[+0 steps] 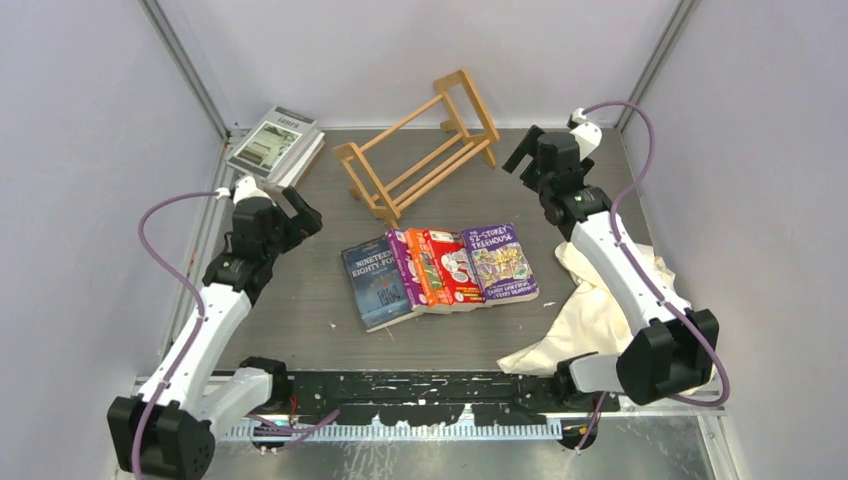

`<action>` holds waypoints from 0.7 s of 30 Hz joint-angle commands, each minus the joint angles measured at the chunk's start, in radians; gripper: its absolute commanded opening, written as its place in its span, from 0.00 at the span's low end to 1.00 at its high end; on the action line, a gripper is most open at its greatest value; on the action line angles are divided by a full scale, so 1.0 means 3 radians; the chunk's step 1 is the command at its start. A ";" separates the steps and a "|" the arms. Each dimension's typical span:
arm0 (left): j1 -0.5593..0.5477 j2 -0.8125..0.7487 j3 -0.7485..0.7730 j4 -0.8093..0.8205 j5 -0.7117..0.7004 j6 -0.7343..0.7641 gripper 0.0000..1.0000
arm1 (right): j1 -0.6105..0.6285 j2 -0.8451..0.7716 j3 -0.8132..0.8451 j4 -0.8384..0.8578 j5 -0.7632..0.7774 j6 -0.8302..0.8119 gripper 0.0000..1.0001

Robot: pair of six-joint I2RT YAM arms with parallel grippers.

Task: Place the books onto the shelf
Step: Pick up the book from the center of the board.

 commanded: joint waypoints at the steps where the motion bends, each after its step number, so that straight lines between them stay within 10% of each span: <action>1: -0.0330 -0.0289 0.0155 -0.0499 -0.0111 -0.0065 1.00 | 0.0228 -0.0454 0.0000 -0.0398 0.0461 -0.0156 1.00; 12: -0.0822 -0.0705 0.0038 -0.0781 -0.0141 -0.0256 1.00 | 0.0629 -0.1049 -0.0756 -0.0470 0.0192 -0.0106 0.90; 21: -0.1205 0.0047 0.0379 -0.0270 -0.0379 -0.0222 0.99 | 0.0637 -0.0994 -0.0898 -0.0266 0.0063 -0.0559 0.77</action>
